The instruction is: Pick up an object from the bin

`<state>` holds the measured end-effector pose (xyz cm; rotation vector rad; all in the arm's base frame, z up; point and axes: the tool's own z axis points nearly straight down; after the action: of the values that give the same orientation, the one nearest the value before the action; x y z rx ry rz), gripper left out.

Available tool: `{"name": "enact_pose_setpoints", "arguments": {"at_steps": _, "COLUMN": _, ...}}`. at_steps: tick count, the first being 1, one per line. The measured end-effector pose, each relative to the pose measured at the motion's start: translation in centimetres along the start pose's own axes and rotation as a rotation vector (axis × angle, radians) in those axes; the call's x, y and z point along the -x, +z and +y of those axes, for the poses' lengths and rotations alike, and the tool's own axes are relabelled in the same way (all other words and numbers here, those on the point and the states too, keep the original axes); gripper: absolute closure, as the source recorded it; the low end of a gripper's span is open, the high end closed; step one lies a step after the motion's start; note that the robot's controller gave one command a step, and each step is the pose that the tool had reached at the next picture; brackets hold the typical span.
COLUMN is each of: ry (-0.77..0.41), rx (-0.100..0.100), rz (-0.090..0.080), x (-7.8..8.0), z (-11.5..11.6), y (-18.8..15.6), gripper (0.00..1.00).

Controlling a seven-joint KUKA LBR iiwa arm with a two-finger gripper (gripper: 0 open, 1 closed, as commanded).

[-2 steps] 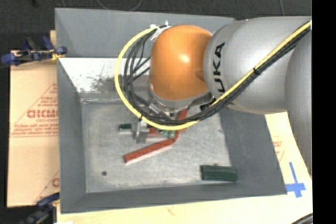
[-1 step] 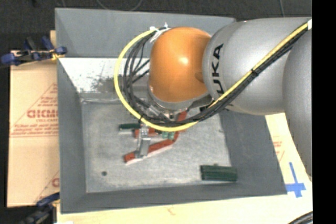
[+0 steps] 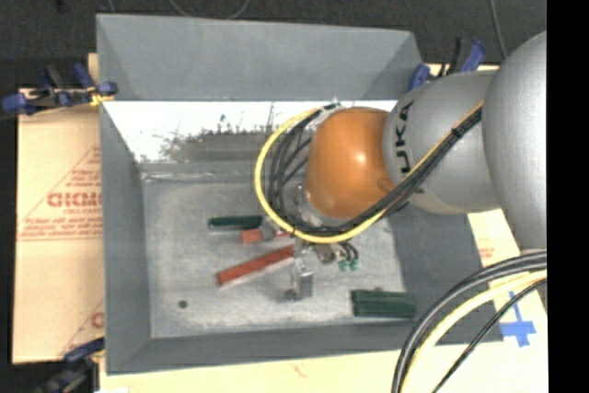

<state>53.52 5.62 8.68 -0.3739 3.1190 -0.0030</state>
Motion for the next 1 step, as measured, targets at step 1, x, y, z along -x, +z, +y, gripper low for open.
{"name": "enact_pose_setpoints", "arguments": {"at_steps": 1, "ry": 0.002, "rx": 0.003, "rz": -0.005, "x": 0.18, "z": 0.27, "y": -0.27, "gripper": 1.0}}
